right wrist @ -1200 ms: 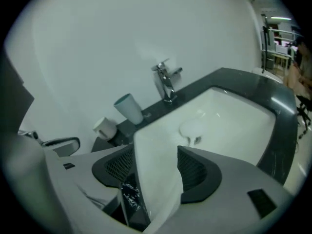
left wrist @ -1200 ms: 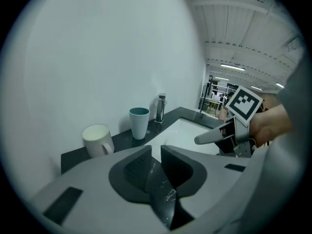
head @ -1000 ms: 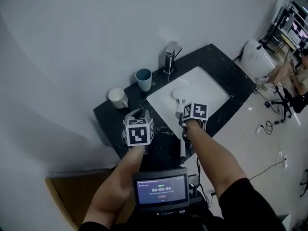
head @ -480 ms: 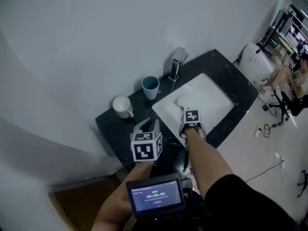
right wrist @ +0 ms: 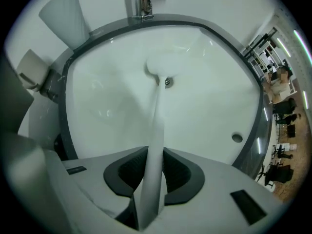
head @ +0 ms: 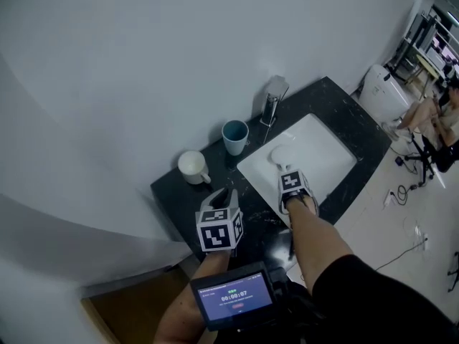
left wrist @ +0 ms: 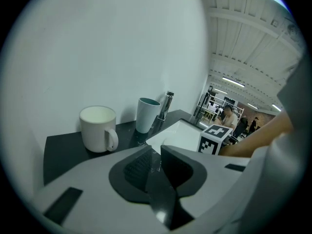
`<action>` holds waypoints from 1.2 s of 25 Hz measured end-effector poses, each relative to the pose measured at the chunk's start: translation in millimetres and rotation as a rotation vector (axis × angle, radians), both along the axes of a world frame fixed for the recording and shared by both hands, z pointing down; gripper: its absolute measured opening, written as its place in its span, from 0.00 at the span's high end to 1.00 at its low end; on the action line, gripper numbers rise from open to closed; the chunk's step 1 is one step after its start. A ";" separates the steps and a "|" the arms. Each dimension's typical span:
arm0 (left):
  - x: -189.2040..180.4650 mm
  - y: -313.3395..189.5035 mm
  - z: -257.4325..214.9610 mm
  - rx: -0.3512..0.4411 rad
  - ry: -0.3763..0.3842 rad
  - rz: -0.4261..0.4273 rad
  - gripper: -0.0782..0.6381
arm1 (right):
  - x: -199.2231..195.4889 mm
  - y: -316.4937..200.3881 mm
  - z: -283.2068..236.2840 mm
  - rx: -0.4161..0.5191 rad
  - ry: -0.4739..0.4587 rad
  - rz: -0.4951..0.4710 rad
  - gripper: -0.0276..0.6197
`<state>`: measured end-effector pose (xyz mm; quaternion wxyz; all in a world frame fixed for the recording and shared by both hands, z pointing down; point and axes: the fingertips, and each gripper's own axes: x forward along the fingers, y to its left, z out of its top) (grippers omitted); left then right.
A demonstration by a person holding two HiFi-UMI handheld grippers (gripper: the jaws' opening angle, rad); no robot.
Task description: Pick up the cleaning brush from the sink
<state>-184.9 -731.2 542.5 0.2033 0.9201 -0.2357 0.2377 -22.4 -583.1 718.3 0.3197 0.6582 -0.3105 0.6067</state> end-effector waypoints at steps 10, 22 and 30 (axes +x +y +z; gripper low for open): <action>0.8 19.6 -24.0 0.034 0.027 -0.019 0.80 | 11.9 28.5 -33.7 0.180 -0.097 -0.041 0.88; 37.8 164.7 -49.3 0.062 0.008 -0.234 0.82 | 51.3 95.6 -84.4 0.412 -0.168 -0.328 0.88; 18.7 246.0 -67.5 0.152 -0.048 -0.334 0.83 | 58.5 139.7 -136.6 0.675 -0.186 -0.584 0.88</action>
